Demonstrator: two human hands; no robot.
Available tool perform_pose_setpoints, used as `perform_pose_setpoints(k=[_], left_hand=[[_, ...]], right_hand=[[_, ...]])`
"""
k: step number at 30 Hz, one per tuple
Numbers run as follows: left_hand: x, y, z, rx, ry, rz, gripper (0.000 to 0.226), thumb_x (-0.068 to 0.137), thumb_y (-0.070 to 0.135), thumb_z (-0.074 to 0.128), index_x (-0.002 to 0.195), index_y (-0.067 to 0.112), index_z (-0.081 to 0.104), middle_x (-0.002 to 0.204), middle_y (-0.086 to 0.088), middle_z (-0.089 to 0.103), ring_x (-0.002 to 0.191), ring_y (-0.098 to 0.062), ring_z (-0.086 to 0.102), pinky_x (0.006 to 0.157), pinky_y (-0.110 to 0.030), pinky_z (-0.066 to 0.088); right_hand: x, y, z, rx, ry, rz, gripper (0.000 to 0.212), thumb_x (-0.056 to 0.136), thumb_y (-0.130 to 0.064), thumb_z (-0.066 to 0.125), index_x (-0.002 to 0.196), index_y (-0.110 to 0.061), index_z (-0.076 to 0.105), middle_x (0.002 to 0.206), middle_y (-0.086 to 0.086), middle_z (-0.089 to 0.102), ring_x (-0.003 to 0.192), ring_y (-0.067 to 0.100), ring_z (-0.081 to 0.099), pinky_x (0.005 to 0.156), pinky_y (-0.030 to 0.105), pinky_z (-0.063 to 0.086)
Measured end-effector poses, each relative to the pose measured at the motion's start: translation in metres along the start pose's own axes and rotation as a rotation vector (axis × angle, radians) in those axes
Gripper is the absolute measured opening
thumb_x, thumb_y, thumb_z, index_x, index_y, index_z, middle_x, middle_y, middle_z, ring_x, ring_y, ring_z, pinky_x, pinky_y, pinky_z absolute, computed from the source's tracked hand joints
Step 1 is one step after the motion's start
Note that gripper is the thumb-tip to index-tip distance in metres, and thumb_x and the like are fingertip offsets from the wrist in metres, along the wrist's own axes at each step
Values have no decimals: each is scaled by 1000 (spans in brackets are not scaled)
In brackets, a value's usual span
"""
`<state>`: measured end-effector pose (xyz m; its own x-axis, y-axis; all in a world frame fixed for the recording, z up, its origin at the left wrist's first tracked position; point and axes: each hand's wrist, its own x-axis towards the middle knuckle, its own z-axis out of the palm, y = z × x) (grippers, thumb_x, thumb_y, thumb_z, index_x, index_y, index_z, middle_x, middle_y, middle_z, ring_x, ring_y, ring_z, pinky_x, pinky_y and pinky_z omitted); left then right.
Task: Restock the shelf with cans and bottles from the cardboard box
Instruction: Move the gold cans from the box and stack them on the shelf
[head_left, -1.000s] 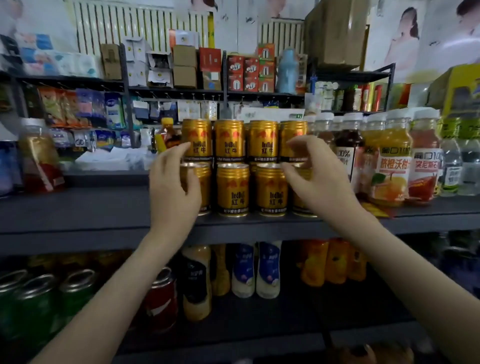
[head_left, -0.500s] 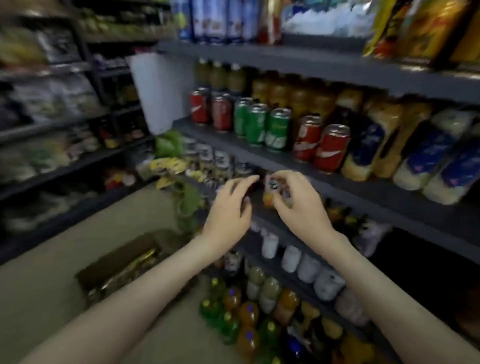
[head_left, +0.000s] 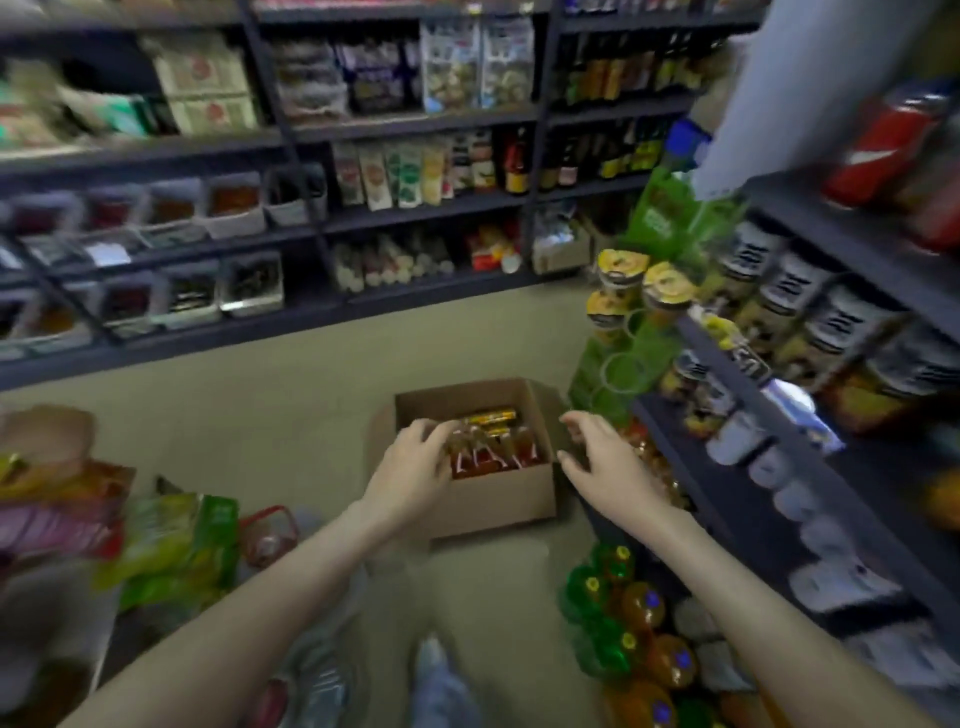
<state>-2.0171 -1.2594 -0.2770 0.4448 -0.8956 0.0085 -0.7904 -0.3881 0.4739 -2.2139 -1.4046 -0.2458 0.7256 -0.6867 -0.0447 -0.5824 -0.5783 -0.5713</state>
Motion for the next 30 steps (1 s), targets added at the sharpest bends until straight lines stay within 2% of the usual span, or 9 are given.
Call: perform_pose_setpoints(k=[5,10,15,20,24,27,30], left_hand=[[81,-79,-5,70,-72,-50,45,93,12,48,137,13,47,123,-14,52,112,-33,50,92,-38,43],[178,-124,-17,170,-177,-1,50,94,14,45,144,15,39,136,-14,45,124,-31,44,100,-37,40],[273,-161,15,208,-279,-40,49,95,18,45,144,16,39,137,-15,44,122,-33,45,100,-41,41],[332,-209,91,113,-326,-171,43,89,14,59,132,12,55,120,-19,56,102,-40,58,83,-44,49],[372,-248,161,119,-398,-316,48,96,29,46,143,26,37,140,-5,42,122,-23,45,97,-32,44],[401,-285,233,67,-445,-404,48,98,30,42,145,29,33,146,-2,36,128,-20,41,103,-32,40],[426,-318,314,-2,-422,-494,48,98,30,45,145,29,33,144,-2,38,127,-20,41,103,-33,39]], right_hand=[[109,19,49,18,-124,102,43,96,-23,54,137,-19,41,128,0,48,117,17,51,96,33,46],[197,47,81,10,-162,213,45,95,-19,55,138,-16,41,131,1,48,123,17,48,95,28,43],[269,96,114,5,-212,302,44,95,-19,54,137,-13,42,130,3,49,120,18,50,95,28,44],[347,158,164,-43,-322,383,47,95,-17,54,140,-11,40,134,4,46,124,19,48,99,28,41],[407,220,222,-81,-429,442,42,95,-16,53,135,-15,42,130,3,50,119,16,51,98,28,43],[445,263,279,-102,-491,488,40,97,-21,50,136,-20,41,131,0,48,114,12,52,93,23,44],[477,305,344,-102,-496,531,36,98,-26,48,133,-22,42,130,-2,48,101,6,48,84,19,40]])
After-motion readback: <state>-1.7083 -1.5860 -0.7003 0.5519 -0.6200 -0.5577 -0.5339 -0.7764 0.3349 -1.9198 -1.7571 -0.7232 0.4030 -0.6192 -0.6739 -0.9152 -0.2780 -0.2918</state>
